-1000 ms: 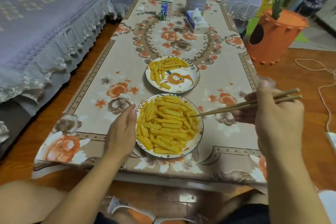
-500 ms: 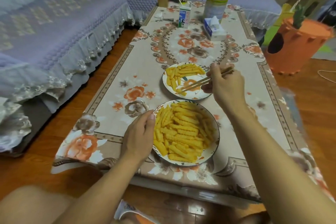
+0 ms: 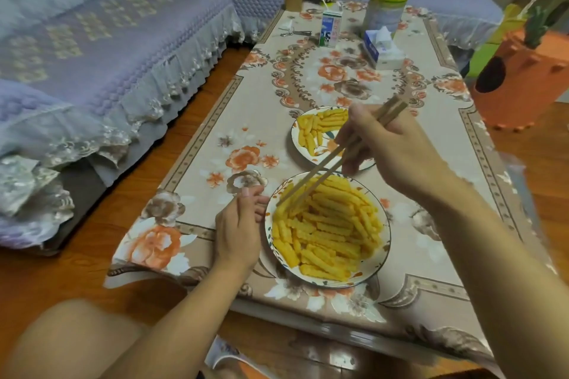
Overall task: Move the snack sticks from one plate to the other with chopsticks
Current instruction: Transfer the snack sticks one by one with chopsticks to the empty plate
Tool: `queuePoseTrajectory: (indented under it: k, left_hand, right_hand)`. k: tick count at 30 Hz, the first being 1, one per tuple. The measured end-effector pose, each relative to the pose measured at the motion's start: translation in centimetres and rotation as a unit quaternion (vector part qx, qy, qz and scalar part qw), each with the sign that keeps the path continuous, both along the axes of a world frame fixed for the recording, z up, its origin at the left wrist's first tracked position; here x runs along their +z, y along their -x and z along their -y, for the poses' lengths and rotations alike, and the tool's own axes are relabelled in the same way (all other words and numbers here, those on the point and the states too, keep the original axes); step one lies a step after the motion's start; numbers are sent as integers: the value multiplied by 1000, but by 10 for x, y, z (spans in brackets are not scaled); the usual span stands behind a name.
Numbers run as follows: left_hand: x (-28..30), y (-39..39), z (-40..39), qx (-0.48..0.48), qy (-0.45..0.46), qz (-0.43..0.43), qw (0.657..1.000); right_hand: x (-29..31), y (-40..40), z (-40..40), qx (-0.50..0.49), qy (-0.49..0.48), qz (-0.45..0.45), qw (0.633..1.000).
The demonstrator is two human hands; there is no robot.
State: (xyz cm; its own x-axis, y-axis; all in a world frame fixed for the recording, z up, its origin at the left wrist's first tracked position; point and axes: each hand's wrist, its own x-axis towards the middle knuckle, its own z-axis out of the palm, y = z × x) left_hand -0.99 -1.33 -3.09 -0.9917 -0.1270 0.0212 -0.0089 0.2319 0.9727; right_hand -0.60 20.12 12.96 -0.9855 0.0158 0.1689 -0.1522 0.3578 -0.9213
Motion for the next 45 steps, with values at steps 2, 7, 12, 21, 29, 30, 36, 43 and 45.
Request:
queuePoseTrajectory:
  k: [2,7,12,21,29,30,36,43,45]
  left_hand:
    - [0,1,-1,13,-2,2,1000]
    - [-1,2,-4,17,-10,-2,1000]
    - [-4,1,-2,-17,22,-28,999]
    - [-7,3,-3,-14,47,-50,998]
    - [-13,8,-1,-13,50,-52,997]
    - [-13,7,-1,-13,47,-50,998]
    - [-7,6,1,-18,33,-35,999]
    - [-13,7,-2,-25,31,-22,999]
    - [-12,6,-2,-34,47,-29,998]
  right_hand:
    - [1,3,-3,19,-27,5,999]
    - [15,16,-35,-64,0,-31,997]
    - [-11,44,-52,-222,49,-11,974]
    - [-53,57,-11,-255,40,-29,966]
    - [-34,32,-30,-316,71,-22,946]
    - [-27,25,-37,-320,87,-18,943]
    - [20,-40,-74,-358,133,55,923]
    - [22,-71,-58,-331,95,102,933]
    - [26,-72,-63,-345,105,76,930]
